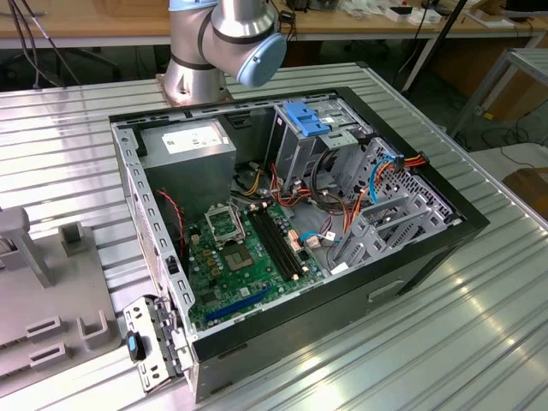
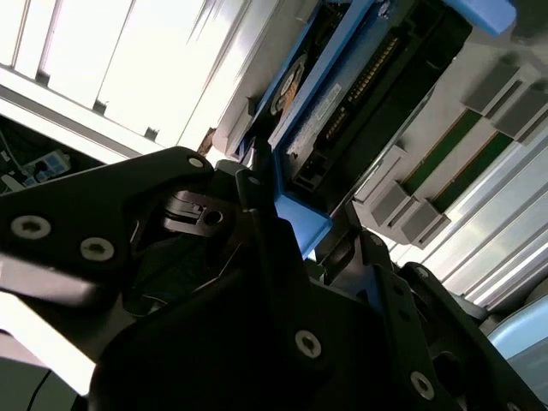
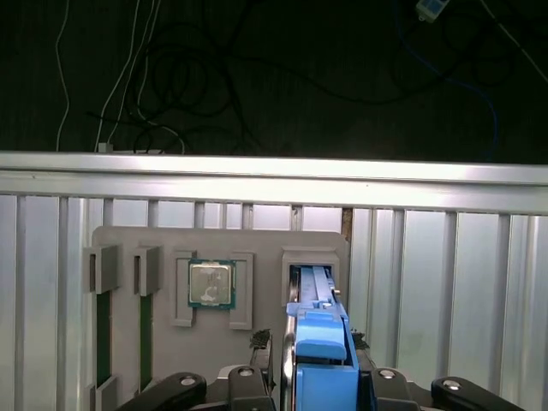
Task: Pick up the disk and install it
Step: 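Pick up the disk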
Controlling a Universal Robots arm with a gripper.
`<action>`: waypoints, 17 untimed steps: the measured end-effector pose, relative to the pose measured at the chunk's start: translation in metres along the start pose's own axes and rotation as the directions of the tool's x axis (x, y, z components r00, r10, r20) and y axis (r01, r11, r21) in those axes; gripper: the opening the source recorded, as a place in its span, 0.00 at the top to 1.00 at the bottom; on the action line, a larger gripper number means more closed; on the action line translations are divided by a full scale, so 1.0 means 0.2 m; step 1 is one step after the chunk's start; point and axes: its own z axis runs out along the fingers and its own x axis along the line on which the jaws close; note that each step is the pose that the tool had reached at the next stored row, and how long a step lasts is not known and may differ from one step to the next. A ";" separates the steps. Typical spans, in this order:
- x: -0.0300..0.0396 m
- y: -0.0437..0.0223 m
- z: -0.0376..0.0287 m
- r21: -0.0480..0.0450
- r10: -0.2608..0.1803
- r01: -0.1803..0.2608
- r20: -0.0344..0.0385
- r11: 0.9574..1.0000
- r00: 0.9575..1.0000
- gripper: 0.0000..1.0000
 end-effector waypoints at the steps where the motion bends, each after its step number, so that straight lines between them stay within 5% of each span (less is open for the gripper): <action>1: 0.000 0.005 0.000 0.000 0.000 0.000 0.000 1.000 1.000 0.55; 17: -0.001 0.020 0.001 -0.001 0.010 -0.010 0.000 1.000 1.000 0.55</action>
